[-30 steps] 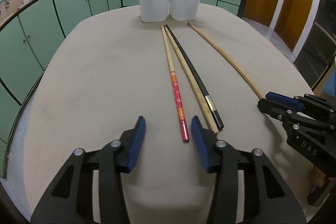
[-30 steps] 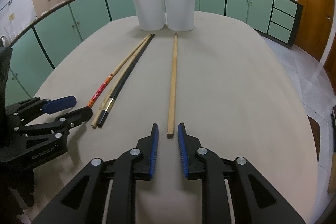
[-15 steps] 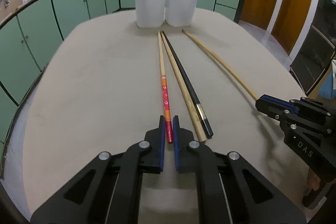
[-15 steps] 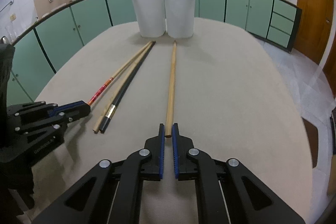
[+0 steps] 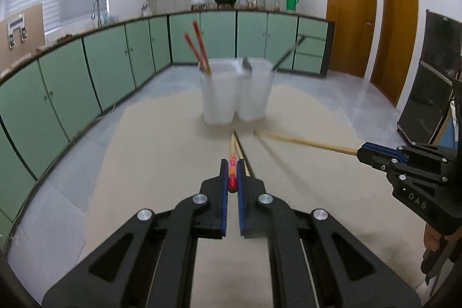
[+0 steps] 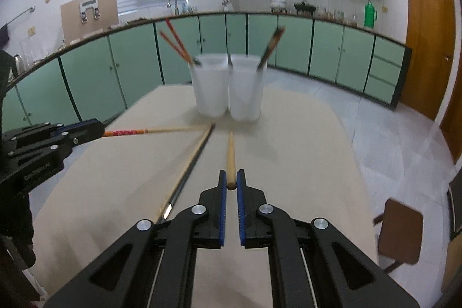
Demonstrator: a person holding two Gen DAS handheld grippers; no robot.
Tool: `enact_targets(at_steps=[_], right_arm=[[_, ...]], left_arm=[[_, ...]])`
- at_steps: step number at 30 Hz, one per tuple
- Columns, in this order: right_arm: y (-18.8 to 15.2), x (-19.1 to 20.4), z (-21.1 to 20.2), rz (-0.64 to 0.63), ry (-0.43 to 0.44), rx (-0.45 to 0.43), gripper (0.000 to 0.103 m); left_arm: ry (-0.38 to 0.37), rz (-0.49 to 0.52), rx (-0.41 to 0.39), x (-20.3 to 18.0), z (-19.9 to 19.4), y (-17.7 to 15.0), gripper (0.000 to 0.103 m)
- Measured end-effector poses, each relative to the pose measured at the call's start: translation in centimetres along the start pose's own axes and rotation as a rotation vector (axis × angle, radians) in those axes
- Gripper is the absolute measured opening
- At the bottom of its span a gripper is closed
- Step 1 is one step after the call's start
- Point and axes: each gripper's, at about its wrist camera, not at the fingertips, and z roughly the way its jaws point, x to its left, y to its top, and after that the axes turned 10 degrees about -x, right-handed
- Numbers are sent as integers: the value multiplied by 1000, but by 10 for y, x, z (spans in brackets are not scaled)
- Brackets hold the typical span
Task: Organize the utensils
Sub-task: 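Lift both chopsticks, lower them into the white holder and open both tools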
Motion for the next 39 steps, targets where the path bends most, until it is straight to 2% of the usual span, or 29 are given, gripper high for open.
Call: enact_targets(at_steps=[8,19,25,32,34,39], right_arm=[[55,-7,-12,-7,49,-91,7],[115,-16,-13,-30,132,-102,6],[151,-18,-22,-71,150,-153,6],[201,-25,-22,-54,147,-264,6],[218,-26,-20,-53,129,-311,6],[249,-30,-2,-43,102,-364,6]], left_arm=[[-30,29,-110,-3,-10,46,4],[-93,50,-186,-8,-10,91,4],[-116,45,-242,-10,-13,114,4],[-98,68,-351,-17,-12,154,4],[-81,80,-389,-18,-8,167,4],[-58,82,-451,-23,11,197,4]])
